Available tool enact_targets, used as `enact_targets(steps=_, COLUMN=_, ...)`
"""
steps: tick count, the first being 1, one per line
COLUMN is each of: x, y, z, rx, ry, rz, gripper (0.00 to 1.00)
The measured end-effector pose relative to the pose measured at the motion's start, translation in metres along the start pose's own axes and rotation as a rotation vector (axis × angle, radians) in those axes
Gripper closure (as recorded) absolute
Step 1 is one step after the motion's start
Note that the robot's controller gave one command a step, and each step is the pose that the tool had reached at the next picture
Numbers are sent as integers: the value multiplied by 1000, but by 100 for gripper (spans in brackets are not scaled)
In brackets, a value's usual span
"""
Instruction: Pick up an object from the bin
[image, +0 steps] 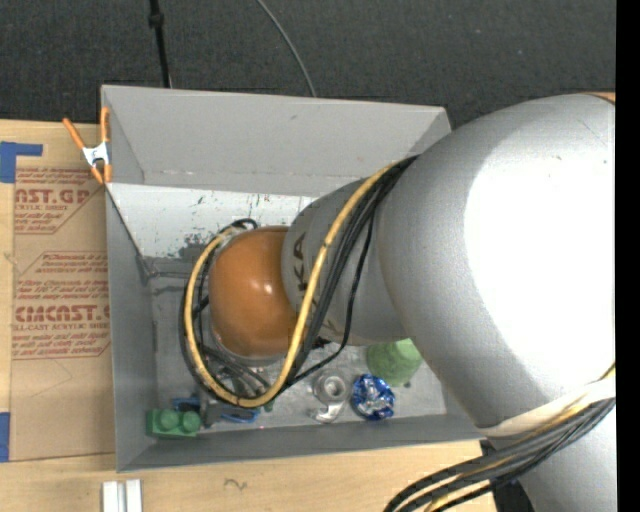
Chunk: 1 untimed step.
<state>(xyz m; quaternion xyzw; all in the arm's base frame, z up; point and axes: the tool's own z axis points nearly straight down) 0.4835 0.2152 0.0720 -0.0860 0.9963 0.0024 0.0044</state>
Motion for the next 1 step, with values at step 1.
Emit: enact_targets(steps=1, x=-20, y=-22, z=-143, rx=3, ry=1, rz=-283, gripper=100)
